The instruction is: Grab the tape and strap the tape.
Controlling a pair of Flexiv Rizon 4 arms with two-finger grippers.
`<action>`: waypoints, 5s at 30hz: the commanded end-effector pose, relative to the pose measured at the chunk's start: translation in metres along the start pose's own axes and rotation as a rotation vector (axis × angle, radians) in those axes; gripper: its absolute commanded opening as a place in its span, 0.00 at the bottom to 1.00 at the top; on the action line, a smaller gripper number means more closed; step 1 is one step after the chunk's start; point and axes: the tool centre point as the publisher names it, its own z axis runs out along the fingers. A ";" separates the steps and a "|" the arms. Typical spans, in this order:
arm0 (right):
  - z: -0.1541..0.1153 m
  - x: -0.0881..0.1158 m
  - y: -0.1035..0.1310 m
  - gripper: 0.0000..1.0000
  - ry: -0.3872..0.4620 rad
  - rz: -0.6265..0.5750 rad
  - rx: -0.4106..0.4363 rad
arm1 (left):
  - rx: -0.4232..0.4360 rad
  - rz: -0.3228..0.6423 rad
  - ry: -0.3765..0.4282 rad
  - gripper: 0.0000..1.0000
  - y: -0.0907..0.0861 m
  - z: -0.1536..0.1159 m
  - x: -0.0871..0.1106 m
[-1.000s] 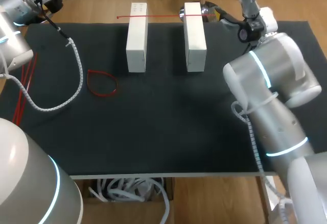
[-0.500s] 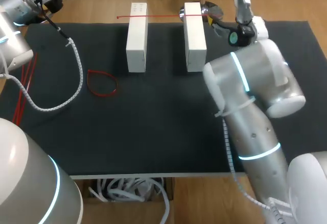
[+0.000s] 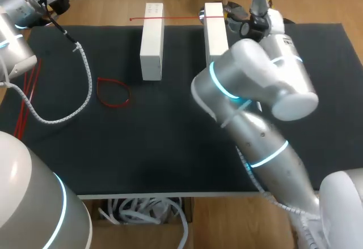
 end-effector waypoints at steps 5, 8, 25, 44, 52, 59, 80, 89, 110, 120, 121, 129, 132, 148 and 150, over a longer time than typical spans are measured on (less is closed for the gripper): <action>-0.001 0.001 -0.021 1.00 -0.073 0.033 -0.277 | 0.001 0.000 0.004 0.00 0.001 -0.001 -0.001; -0.010 0.013 -0.037 1.00 -0.048 0.056 -0.227 | 0.001 0.000 0.004 0.00 0.001 -0.001 -0.001; -0.020 0.006 -0.020 1.00 -0.065 0.062 -0.279 | 0.001 0.000 0.004 0.00 0.001 -0.001 -0.001; -0.005 -0.001 -0.001 1.00 -0.057 0.031 -0.279 | 0.001 0.000 0.004 0.00 0.001 -0.001 -0.001; 0.002 -0.007 0.007 1.00 -0.073 0.009 -0.288 | 0.001 0.000 0.004 0.00 0.001 -0.001 -0.001; 0.017 0.000 0.009 1.00 -0.024 -0.017 -0.254 | 0.001 0.000 0.004 0.00 0.001 -0.001 -0.001; 0.041 -0.005 0.008 1.00 0.019 -0.051 -0.233 | 0.001 0.000 0.004 0.00 0.001 -0.001 -0.001; 0.048 -0.005 0.011 1.00 0.046 -0.057 -0.241 | 0.001 0.000 0.004 0.00 0.001 -0.001 -0.001; 0.059 -0.001 0.011 1.00 0.097 -0.077 -0.228 | 0.001 0.000 0.004 0.00 0.001 -0.001 -0.001; 0.059 -0.003 0.009 0.56 0.093 -0.095 -0.229 | 0.001 0.000 0.004 0.00 0.001 -0.001 -0.001; 0.058 -0.003 0.009 0.50 0.091 -0.097 -0.229 | 0.001 0.000 0.004 0.00 0.001 -0.001 -0.001; 0.057 -0.004 0.008 0.00 0.086 -0.106 -0.223 | 0.001 0.000 0.004 0.00 0.001 -0.001 -0.001; 0.057 -0.004 0.008 0.00 0.087 -0.112 -0.220 | 0.001 0.000 0.004 0.00 0.001 -0.001 -0.001; 0.055 0.009 0.015 0.00 0.086 -0.348 -0.182 | 0.001 0.000 0.004 0.00 0.001 -0.001 -0.001; 0.054 0.012 0.015 0.00 0.088 -0.400 -0.162 | 0.001 0.000 0.004 0.00 0.001 -0.001 -0.001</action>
